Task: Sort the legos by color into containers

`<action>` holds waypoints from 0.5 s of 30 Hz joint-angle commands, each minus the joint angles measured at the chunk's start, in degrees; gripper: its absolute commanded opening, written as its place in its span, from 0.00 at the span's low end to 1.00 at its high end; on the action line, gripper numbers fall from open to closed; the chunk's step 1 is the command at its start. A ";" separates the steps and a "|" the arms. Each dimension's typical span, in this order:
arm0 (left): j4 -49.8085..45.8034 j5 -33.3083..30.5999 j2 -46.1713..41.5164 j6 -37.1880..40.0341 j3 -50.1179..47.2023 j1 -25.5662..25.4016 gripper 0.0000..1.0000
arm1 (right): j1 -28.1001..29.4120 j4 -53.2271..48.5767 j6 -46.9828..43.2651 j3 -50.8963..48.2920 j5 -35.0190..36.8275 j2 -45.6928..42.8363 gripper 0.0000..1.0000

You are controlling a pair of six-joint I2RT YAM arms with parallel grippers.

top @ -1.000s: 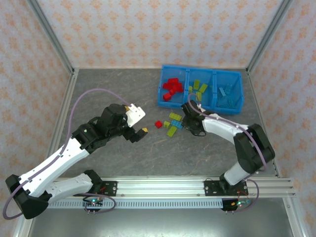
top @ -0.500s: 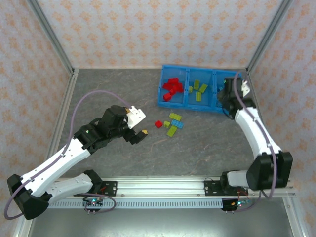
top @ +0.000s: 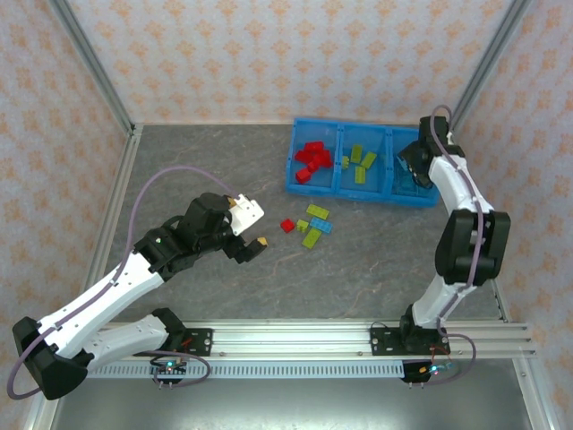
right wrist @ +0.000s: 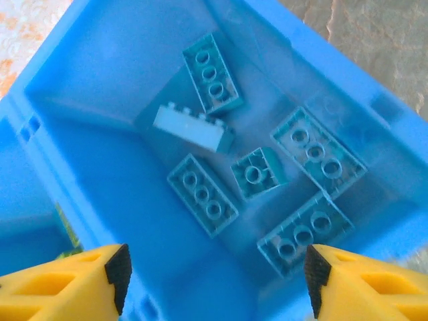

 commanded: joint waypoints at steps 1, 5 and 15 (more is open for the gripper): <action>0.78 1.68 -0.88 1.35 0.00 0.60 1.00 | 2.50 -1.08 1.33 -6.92 -1.81 -12.66 0.71; 0.83 2.91 -0.53 1.35 0.22 0.60 1.00 | 12.86 -0.52 1.38 -16.03 -2.26 -24.73 0.71; 0.41 3.11 0.22 1.63 0.41 0.64 1.00 | 38.10 -4.52 3.23 -17.14 -0.30 -17.37 0.76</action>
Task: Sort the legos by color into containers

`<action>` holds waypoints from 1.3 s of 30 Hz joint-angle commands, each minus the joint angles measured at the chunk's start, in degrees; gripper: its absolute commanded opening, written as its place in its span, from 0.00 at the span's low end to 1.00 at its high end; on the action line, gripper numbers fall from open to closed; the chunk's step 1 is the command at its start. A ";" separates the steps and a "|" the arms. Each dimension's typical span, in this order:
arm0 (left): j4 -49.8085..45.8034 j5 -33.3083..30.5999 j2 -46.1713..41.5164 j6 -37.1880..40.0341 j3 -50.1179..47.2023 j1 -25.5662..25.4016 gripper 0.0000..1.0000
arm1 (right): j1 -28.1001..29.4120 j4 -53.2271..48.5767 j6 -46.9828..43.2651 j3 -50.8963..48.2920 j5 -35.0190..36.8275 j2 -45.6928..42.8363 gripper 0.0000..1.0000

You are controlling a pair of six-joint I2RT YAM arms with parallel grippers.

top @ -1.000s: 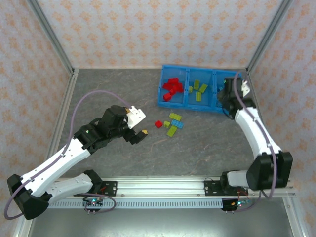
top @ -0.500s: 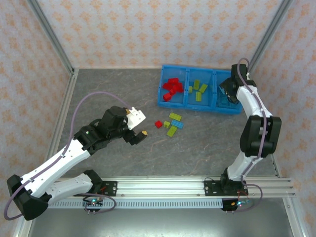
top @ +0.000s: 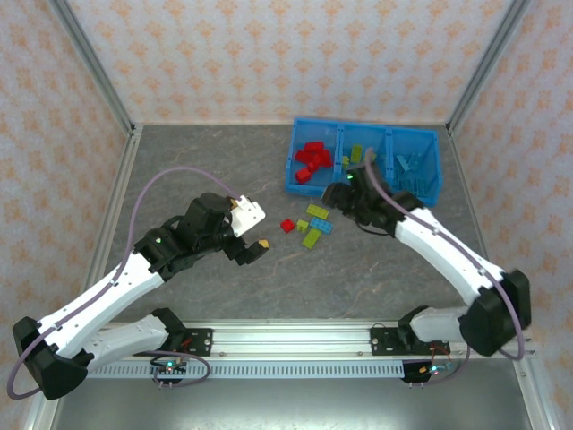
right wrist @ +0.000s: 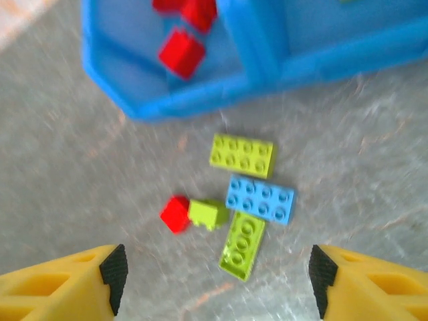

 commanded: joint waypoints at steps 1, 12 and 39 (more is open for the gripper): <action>0.47 0.49 0.02 1.20 0.32 0.60 1.00 | 2.36 -4.17 1.33 1.93 3.40 6.18 0.77; -2.06 6.95 -0.90 5.21 -0.13 0.60 1.00 | 1.77 -2.74 1.08 9.96 1.63 27.20 0.87; -1.62 6.77 -0.04 5.15 -0.15 0.60 1.00 | -0.06 4.91 8.03 -4.29 7.54 13.36 0.58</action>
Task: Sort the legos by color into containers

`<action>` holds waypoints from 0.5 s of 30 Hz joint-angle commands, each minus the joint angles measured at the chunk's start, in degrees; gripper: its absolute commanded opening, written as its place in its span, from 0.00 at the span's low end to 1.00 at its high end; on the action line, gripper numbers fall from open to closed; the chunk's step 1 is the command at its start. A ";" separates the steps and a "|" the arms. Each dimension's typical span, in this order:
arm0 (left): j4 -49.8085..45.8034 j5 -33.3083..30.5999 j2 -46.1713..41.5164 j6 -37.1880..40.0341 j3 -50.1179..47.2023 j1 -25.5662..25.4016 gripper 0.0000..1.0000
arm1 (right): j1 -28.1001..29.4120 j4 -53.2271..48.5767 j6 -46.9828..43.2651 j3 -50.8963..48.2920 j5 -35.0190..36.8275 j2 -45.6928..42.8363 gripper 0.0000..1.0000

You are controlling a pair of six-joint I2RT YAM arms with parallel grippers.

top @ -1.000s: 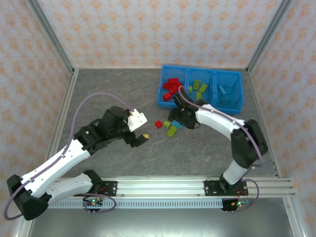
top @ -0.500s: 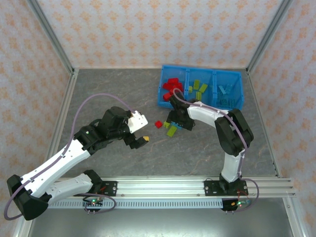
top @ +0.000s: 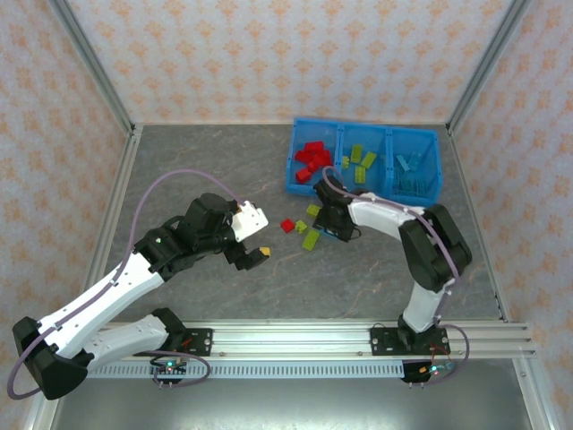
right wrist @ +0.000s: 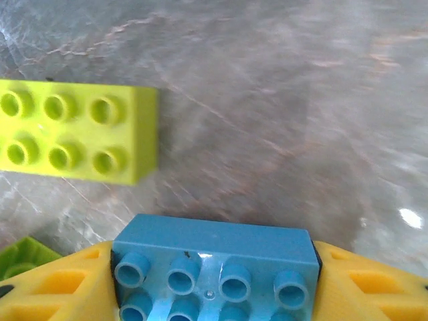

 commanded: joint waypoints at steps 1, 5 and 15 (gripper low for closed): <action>-0.73 0.78 0.04 1.08 -0.17 0.60 1.00 | -0.92 1.89 2.89 -3.60 6.55 -11.93 0.58; -0.83 0.83 0.40 1.02 -0.03 0.62 1.00 | -7.47 0.02 2.24 -3.57 7.65 -21.65 0.58; -1.06 -0.53 0.42 0.95 -0.11 0.60 1.00 | -36.46 -0.57 -6.28 13.21 -3.53 -9.57 0.56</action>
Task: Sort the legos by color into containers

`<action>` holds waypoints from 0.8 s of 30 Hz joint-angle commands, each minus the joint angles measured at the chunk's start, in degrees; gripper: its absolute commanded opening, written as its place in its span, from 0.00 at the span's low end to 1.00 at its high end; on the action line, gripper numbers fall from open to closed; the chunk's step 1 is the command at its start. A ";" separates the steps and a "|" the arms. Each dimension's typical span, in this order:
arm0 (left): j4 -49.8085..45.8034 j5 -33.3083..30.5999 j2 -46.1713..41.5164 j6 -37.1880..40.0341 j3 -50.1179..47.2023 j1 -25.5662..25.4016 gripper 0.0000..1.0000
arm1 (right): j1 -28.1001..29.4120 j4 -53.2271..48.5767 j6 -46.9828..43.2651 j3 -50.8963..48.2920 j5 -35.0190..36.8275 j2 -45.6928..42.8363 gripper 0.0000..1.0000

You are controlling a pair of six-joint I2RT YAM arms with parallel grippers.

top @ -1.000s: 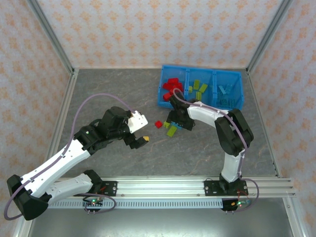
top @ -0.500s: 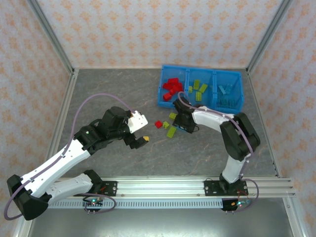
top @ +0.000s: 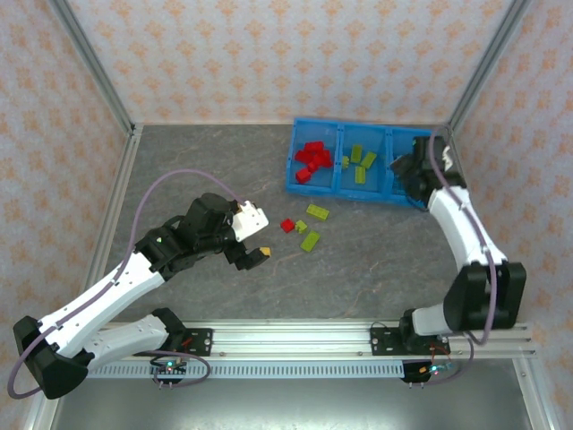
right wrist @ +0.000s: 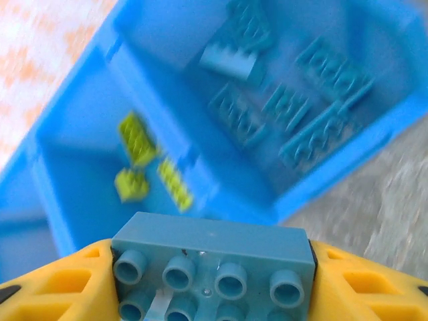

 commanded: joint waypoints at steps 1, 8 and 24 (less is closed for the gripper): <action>-1.09 -0.96 0.02 0.83 -0.17 0.62 1.00 | -5.18 -1.85 -3.72 7.35 -4.57 9.43 0.56; -1.03 -2.23 -0.15 0.69 -0.23 0.60 1.00 | -7.05 -9.37 -5.74 25.49 -4.80 26.29 0.67; -0.78 0.07 0.53 -0.06 0.53 0.65 1.00 | 11.01 -10.86 -18.57 5.41 -4.85 -3.65 0.87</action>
